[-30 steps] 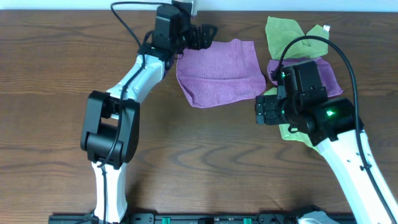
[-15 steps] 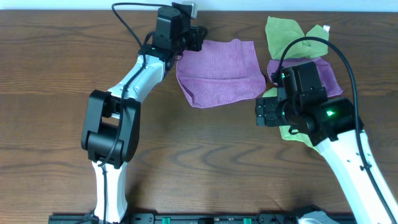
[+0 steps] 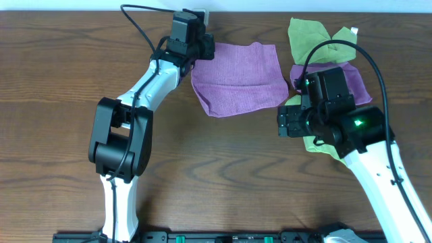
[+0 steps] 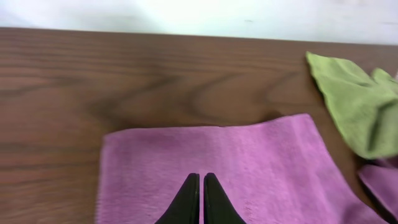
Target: Fold the cloth
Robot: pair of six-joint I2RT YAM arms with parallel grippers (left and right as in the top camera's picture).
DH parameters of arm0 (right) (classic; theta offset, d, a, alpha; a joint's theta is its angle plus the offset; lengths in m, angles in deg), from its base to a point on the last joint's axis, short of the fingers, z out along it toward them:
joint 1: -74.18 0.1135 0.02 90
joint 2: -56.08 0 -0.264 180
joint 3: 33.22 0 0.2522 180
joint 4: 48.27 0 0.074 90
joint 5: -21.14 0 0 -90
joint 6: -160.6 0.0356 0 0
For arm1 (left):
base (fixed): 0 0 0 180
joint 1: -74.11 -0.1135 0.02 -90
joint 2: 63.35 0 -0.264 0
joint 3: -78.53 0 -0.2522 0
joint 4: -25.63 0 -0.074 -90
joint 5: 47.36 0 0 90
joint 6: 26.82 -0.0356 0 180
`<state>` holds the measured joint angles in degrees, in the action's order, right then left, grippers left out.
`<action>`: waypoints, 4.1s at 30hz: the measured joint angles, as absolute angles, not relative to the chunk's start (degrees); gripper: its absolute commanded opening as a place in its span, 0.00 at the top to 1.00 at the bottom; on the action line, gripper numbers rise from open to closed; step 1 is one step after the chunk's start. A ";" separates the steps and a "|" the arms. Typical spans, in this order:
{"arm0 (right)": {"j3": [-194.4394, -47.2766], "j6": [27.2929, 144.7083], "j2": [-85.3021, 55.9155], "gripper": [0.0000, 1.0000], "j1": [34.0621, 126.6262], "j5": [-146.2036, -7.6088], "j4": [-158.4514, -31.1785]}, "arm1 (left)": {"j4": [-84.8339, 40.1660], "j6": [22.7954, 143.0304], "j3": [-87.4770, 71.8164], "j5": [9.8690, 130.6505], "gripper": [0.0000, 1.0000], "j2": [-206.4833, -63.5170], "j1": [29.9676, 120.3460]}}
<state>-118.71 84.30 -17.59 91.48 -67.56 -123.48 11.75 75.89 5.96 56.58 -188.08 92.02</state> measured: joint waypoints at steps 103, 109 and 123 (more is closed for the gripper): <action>-118.44 85.10 -24.43 0.12 91.48 -65.81 -118.34 | -4.53 62.77 6.92 42.65 0.94 -187.77 90.07; -118.44 85.06 -24.43 0.12 91.48 -65.81 -118.32 | -3.72 63.01 6.92 42.89 0.94 -188.32 89.94; -118.44 85.06 -24.43 0.12 91.48 -65.81 -118.19 | -1.25 63.19 6.92 43.77 0.94 -193.13 89.20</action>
